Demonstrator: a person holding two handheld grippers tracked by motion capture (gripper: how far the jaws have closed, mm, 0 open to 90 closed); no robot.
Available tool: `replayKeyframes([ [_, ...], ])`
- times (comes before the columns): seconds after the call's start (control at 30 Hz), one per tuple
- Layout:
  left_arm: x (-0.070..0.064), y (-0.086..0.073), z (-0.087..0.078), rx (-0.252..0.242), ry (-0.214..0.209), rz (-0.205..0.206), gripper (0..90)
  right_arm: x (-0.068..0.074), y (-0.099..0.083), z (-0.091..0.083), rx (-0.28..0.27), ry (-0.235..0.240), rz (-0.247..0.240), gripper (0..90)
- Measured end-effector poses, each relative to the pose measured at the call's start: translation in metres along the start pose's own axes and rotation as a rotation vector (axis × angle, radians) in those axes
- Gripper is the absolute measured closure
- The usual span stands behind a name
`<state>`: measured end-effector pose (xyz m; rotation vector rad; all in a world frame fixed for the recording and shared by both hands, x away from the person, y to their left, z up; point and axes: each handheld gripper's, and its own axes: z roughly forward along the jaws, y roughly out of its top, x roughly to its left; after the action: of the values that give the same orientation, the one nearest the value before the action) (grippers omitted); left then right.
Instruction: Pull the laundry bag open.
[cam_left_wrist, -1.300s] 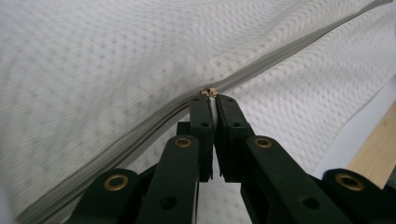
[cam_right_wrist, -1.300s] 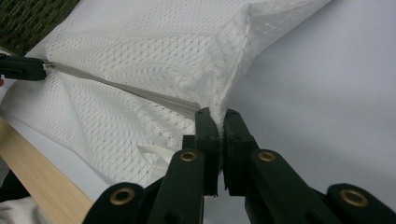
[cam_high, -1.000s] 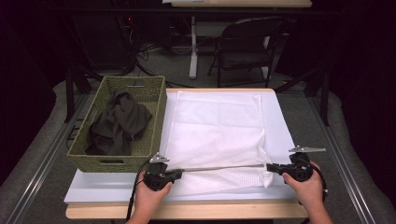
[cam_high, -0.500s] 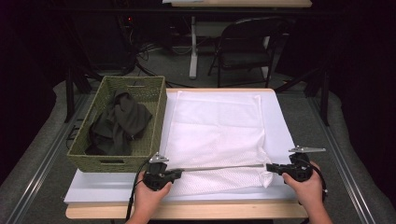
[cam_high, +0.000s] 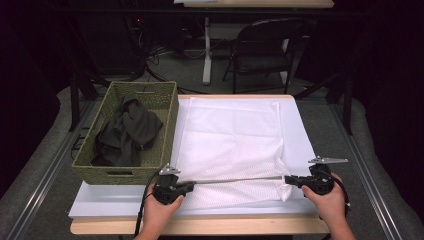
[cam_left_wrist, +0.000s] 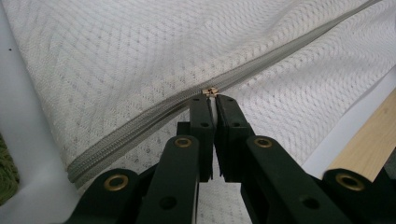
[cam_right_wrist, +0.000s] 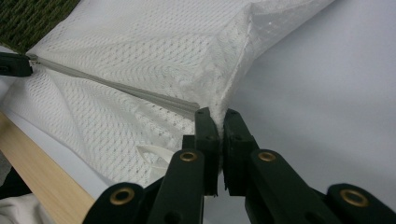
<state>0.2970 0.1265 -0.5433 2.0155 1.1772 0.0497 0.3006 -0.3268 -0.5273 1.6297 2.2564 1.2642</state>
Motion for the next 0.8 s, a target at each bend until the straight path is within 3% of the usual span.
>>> replayKeyframes([
  [0.4,0.004,-0.003,-0.006,-0.004,0.020,-0.013,86.9,0.000,0.000,-0.001,0.002,-0.007,-0.005,86.9],
  [0.47,0.006,-0.008,-0.013,-0.005,0.069,-0.007,86.9,-0.001,0.000,0.000,0.006,-0.010,-0.008,86.9],
  [0.53,0.009,-0.011,-0.018,-0.008,0.066,-0.003,86.9,0.000,0.000,0.000,0.009,-0.025,-0.003,86.8],
  [0.57,0.012,-0.015,-0.028,-0.004,0.105,-0.004,86.9,-0.002,-0.001,-0.001,0.008,-0.018,0.001,86.9],
  [0.63,0.018,-0.020,-0.037,-0.004,0.130,-0.010,86.9,-0.006,-0.001,-0.002,0.009,-0.052,-0.003,86.9],
  [0.7,0.027,-0.028,-0.046,-0.016,0.121,-0.040,86.9,-0.010,-0.002,-0.003,0.002,-0.036,0.023,86.9],
  [0.73,0.029,-0.030,-0.048,-0.013,0.119,-0.043,86.9,-0.011,-0.002,-0.003,-0.002,-0.007,0.031,86.9],
  [0.8,0.028,-0.033,-0.049,0.004,0.140,-0.025,86.8,-0.008,-0.002,-0.001,0.011,0.003,0.024,86.9],
])
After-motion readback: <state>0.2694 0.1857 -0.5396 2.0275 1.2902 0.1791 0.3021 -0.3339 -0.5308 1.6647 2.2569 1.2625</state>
